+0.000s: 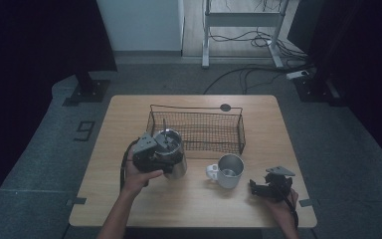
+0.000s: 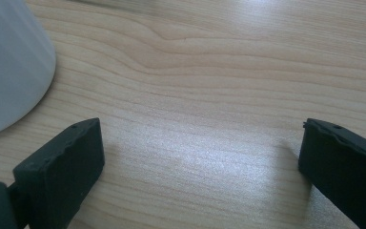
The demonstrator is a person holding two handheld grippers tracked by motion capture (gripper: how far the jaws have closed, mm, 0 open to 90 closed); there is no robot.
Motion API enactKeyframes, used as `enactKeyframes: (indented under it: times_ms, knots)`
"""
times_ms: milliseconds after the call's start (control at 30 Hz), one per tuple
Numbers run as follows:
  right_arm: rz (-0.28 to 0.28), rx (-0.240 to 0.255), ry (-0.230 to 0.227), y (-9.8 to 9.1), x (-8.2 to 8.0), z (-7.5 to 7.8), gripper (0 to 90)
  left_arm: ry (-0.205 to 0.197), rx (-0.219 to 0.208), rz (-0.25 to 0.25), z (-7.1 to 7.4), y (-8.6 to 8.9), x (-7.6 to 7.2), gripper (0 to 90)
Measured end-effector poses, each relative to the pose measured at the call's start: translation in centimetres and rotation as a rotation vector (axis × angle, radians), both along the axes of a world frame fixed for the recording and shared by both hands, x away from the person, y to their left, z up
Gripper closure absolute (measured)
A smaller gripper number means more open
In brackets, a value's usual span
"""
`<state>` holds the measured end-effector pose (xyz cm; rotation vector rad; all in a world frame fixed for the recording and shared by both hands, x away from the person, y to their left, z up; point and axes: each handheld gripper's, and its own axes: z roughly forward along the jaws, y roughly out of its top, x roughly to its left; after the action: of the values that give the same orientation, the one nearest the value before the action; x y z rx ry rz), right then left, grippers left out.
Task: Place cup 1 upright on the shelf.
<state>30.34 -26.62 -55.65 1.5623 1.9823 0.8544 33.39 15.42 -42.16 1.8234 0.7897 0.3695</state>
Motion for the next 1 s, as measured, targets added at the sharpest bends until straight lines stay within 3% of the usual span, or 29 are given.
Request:
enactKeyframes:
  times_ms: [1000]
  knots:
    - [0.001,-0.001,-0.001,0.0,0.0,0.0,1.4,-0.005,-0.014,0.009,1.1,0.2,1.2,3.2]
